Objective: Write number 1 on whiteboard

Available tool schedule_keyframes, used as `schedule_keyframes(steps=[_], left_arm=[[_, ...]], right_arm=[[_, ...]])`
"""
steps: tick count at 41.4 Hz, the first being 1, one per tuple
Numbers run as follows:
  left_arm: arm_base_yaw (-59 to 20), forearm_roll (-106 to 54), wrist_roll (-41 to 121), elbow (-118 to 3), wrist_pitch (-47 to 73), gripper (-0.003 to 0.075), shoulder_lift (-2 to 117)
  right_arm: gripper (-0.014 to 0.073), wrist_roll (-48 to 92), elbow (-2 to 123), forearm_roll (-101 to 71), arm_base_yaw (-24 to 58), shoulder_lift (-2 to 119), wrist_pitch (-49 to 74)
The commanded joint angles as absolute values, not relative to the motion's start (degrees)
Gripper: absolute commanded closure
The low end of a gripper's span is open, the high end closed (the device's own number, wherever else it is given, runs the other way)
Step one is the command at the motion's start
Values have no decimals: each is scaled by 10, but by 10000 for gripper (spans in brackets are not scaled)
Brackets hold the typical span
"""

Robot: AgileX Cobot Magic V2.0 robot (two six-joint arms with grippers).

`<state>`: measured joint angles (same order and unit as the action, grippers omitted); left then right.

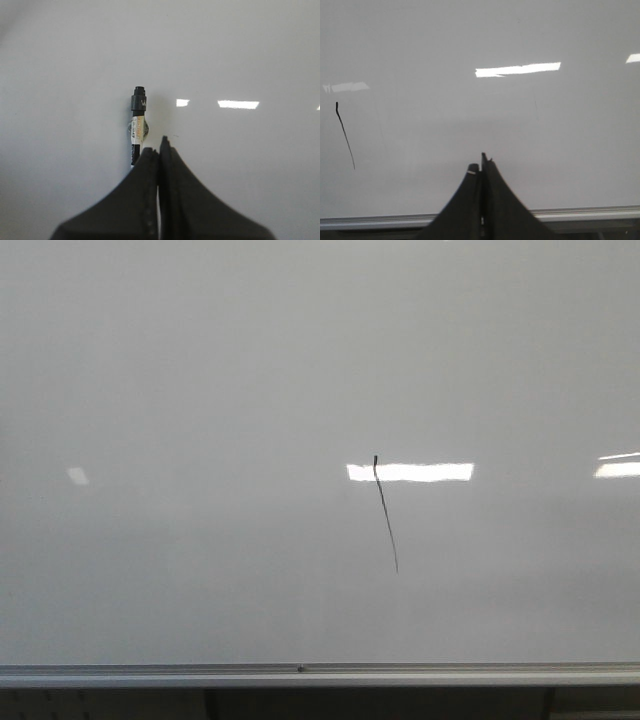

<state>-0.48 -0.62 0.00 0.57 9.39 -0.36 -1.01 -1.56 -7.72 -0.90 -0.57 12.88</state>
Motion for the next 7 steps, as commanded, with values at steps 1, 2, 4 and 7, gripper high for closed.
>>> schedule_keyframes(steps=[1,2,4,7], left_arm=[[-7,-5,-7,18,46,741,-12],[-7,-5,-7,18,46,741,-12],[-7,-5,-7,18,46,741,-12],[-7,-5,-7,18,46,741,-12]], right_arm=[[653,-10,-3,-72,-13,-16,89],[653,-10,-3,-72,-13,-16,89],[653,-10,-3,-72,-13,-16,89],[653,-10,-3,-72,-13,-16,89]])
